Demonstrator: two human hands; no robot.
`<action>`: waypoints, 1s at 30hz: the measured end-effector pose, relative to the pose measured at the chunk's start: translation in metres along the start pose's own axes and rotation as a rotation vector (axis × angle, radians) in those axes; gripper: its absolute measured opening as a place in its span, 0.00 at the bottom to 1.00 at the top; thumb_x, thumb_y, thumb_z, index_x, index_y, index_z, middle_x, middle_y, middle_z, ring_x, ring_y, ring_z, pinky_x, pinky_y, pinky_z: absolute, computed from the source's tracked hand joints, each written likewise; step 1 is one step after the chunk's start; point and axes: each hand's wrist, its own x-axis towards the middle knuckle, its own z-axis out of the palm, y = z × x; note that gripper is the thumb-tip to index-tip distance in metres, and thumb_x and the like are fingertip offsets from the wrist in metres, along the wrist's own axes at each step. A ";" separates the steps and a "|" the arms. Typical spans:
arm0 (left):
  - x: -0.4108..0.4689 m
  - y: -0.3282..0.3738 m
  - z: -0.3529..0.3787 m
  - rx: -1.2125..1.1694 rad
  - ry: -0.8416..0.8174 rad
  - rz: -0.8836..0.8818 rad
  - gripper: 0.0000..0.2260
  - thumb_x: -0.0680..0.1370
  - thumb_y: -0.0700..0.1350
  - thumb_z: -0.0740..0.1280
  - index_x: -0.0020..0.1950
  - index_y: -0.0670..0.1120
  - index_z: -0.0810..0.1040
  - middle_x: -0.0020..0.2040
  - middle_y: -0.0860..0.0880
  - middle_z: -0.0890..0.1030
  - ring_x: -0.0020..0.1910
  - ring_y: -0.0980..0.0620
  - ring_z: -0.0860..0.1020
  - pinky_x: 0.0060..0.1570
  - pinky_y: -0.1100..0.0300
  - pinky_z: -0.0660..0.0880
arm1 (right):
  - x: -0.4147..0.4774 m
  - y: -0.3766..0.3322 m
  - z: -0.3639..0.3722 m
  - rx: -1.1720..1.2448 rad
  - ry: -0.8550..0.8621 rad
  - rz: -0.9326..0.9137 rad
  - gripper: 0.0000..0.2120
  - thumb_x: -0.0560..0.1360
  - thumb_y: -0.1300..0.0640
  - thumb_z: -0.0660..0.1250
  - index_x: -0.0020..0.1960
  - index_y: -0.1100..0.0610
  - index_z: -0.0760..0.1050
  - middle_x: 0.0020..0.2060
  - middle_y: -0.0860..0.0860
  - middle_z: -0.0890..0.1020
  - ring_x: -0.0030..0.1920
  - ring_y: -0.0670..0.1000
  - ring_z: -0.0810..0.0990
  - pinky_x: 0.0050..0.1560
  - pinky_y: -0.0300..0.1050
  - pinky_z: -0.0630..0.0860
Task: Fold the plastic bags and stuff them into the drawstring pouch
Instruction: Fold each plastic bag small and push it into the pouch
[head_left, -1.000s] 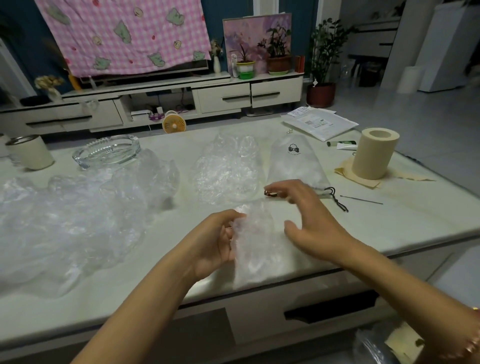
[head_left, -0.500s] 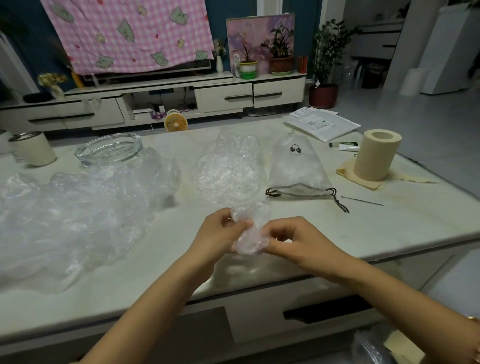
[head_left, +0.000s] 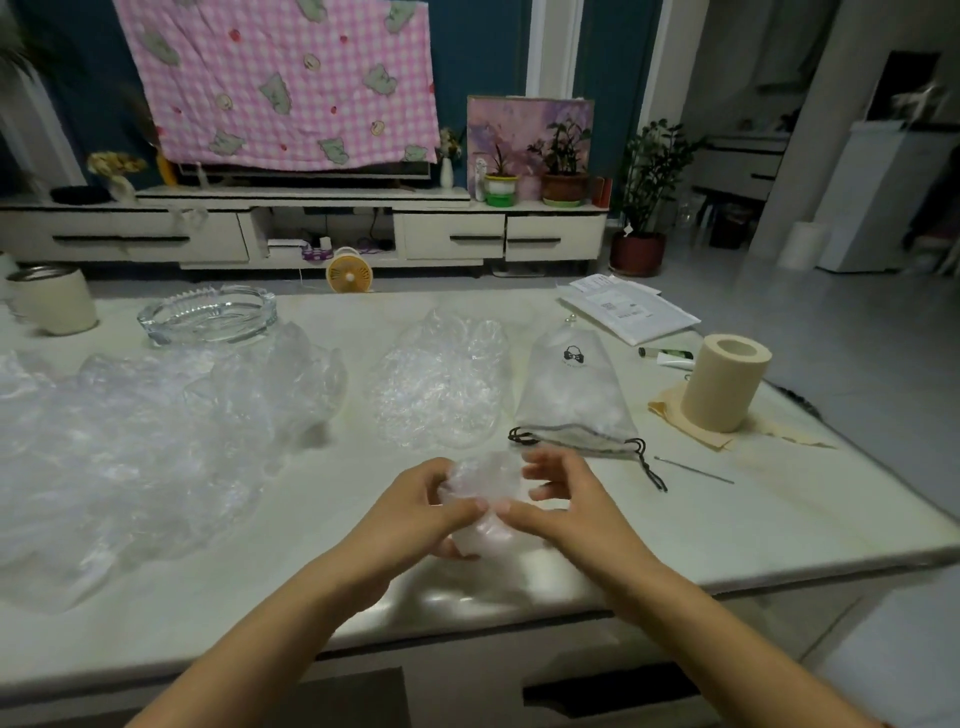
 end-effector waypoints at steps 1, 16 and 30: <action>0.001 0.003 -0.001 -0.025 -0.012 0.003 0.06 0.77 0.38 0.67 0.53 0.41 0.77 0.50 0.40 0.81 0.45 0.45 0.82 0.39 0.54 0.81 | 0.004 -0.003 -0.003 0.052 -0.047 0.059 0.29 0.66 0.53 0.77 0.63 0.50 0.69 0.56 0.46 0.76 0.55 0.46 0.77 0.51 0.40 0.75; -0.005 0.006 0.015 -0.182 0.182 0.101 0.10 0.74 0.29 0.64 0.46 0.43 0.76 0.43 0.44 0.78 0.27 0.51 0.78 0.27 0.64 0.74 | 0.010 -0.015 0.004 0.722 -0.170 0.265 0.15 0.71 0.73 0.55 0.40 0.60 0.76 0.34 0.54 0.81 0.31 0.48 0.74 0.28 0.38 0.63; 0.009 0.005 0.013 -0.190 -0.001 0.043 0.05 0.70 0.32 0.67 0.39 0.40 0.81 0.40 0.45 0.80 0.35 0.50 0.79 0.30 0.62 0.76 | 0.013 -0.011 -0.016 0.388 -0.264 0.267 0.10 0.71 0.73 0.65 0.46 0.60 0.74 0.40 0.56 0.78 0.34 0.50 0.77 0.32 0.39 0.75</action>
